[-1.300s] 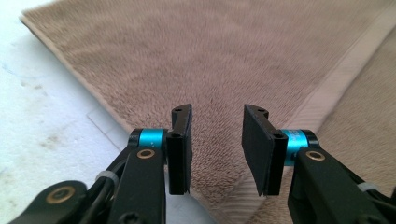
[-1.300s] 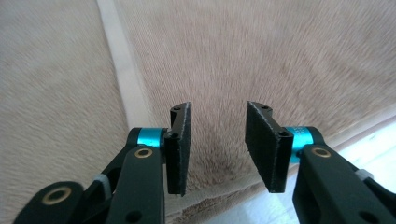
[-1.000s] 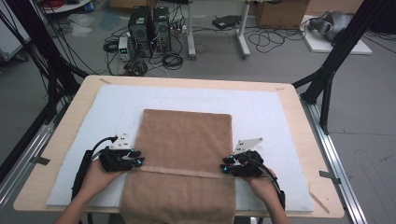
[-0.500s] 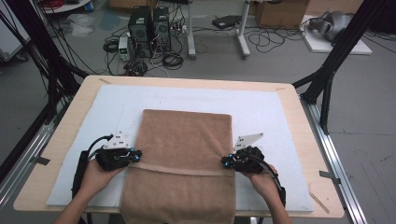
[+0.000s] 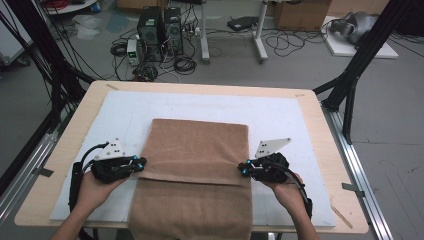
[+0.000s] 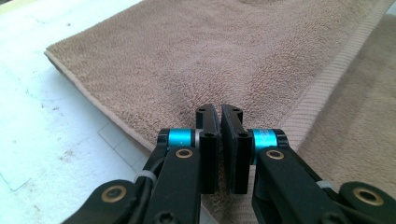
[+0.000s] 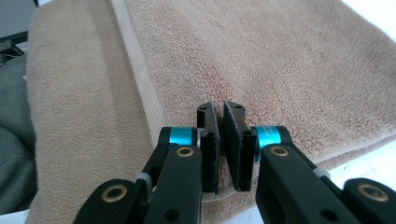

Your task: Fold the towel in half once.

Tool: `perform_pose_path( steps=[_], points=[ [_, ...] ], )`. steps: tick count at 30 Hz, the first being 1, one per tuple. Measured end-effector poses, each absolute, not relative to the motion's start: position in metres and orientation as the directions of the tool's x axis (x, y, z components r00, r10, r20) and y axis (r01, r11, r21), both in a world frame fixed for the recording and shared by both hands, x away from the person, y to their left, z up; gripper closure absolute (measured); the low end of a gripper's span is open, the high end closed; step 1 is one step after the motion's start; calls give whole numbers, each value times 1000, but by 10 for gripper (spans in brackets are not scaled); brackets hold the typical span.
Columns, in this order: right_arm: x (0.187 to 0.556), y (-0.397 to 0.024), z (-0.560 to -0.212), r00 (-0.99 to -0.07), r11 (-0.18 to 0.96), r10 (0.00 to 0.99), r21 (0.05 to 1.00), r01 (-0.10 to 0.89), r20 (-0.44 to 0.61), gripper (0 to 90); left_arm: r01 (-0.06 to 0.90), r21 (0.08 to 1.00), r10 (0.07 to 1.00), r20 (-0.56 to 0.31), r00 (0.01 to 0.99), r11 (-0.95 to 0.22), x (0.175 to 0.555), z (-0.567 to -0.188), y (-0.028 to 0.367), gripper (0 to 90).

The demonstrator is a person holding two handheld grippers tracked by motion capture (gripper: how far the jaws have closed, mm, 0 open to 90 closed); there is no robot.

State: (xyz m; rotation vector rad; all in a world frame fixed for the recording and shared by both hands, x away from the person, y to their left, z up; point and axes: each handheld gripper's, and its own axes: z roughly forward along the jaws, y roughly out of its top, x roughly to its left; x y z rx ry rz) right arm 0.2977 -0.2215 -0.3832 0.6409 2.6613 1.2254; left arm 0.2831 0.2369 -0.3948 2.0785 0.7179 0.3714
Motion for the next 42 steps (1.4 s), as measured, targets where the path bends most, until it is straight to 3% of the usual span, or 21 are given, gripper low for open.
perform_pose_path(
  steps=[11,21,42],
  points=[
    [276,-226,-371,-917,572,394,765,295,59,844,324,829,595,13,804,-456,260,-385,237,855],
    [269,-227,-385,-919,555,383,773,308,92,844,340,826,601,-2,799,-450,250,-394,239,855],
    [251,-231,-393,-884,489,459,804,338,92,846,334,845,626,0,780,-418,236,-397,237,855]
  ],
)
